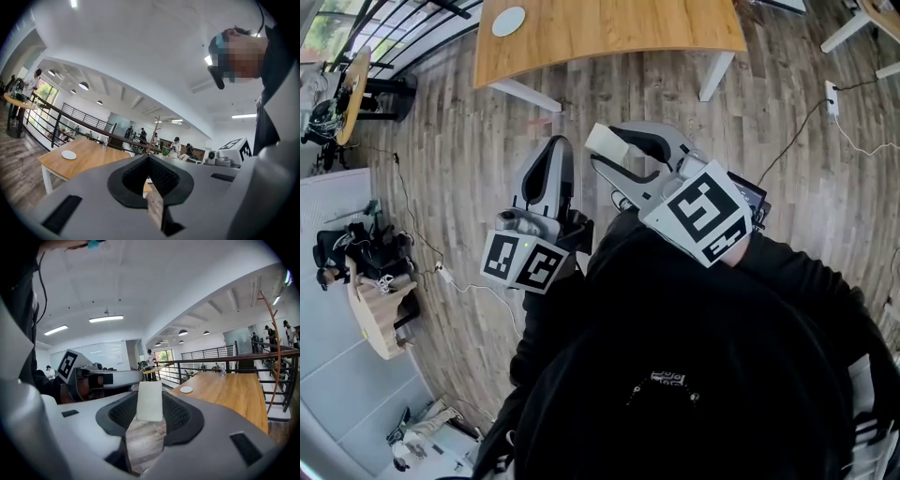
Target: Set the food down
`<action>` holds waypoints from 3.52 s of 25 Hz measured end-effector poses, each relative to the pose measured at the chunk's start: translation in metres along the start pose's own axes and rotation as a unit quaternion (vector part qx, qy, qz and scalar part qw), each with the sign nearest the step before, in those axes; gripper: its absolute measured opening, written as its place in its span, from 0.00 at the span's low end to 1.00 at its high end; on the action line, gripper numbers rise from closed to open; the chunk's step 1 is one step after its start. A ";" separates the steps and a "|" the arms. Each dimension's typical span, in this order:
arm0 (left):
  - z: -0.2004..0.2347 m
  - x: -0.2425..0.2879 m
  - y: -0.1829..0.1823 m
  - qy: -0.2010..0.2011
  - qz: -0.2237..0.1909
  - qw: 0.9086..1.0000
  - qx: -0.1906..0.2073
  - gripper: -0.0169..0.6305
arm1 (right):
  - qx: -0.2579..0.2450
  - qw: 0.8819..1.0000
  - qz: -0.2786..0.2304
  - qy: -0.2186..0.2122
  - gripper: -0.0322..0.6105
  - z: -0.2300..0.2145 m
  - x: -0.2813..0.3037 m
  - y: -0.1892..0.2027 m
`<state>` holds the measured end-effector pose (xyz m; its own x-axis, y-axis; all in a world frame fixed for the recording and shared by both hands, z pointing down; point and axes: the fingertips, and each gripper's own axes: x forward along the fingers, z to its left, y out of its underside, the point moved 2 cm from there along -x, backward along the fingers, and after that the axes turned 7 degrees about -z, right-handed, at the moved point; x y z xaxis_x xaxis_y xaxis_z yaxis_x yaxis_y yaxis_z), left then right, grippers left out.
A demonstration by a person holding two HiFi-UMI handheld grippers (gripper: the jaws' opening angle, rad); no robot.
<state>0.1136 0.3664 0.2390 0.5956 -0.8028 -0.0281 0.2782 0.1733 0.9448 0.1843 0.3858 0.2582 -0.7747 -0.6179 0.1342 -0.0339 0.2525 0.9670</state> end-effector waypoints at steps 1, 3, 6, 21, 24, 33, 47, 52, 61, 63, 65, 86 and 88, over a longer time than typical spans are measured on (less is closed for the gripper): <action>0.012 0.001 -0.004 -0.001 -0.001 1.000 -0.005 0.02 | -0.002 1.000 0.002 -0.001 0.32 0.001 0.011 -0.002; 0.036 0.001 -0.011 -0.002 0.002 1.000 -0.005 0.02 | -0.007 1.000 0.007 -0.005 0.32 0.005 0.034 -0.005; 0.067 -0.002 -0.021 0.001 0.006 1.000 -0.004 0.02 | -0.011 1.000 0.013 -0.007 0.32 0.012 0.070 -0.010; 0.208 -0.052 -0.067 -0.021 -0.033 0.999 0.006 0.02 | -0.040 0.998 0.052 -0.020 0.32 0.053 0.207 -0.021; 0.229 -0.064 -0.070 -0.031 -0.036 0.999 0.002 0.02 | -0.047 0.997 0.057 -0.028 0.32 0.062 0.228 -0.022; 0.255 -0.078 -0.070 -0.038 -0.031 0.999 -0.004 0.02 | -0.059 0.993 0.079 -0.056 0.32 0.075 0.260 -0.018; 0.306 -0.007 -0.074 -0.066 -0.001 0.998 0.003 0.02 | -0.051 0.991 0.076 -0.101 0.32 0.000 0.321 -0.033; 0.323 0.049 -0.083 -0.060 0.002 0.998 0.007 0.02 | -0.039 0.992 0.072 -0.100 0.32 -0.049 0.342 -0.045; 0.344 0.131 -0.092 -0.071 0.017 0.997 0.012 0.02 | -0.014 0.991 0.066 -0.119 0.32 -0.123 0.372 -0.066; 0.347 0.145 -0.093 -0.075 0.020 0.997 0.012 0.02 | -0.011 0.990 0.063 -0.122 0.32 -0.137 0.375 -0.069; 0.348 0.159 -0.095 -0.081 0.022 0.996 0.013 0.02 | -0.005 0.990 0.064 -0.123 0.32 -0.153 0.377 -0.068; 0.395 0.232 -0.112 -0.044 0.024 0.999 0.019 0.02 | 0.015 0.995 0.050 -0.081 0.32 -0.209 0.417 -0.081; 0.410 0.240 -0.117 -0.034 0.023 0.999 0.016 0.02 | 0.009 0.996 0.048 -0.068 0.32 -0.216 0.430 -0.088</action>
<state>-0.0846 -0.0808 0.2555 0.5548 -0.8311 0.0373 0.2261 0.1938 0.9546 -0.0097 -0.0633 0.2782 -0.8537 -0.4832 0.1943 0.0342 0.3203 0.9467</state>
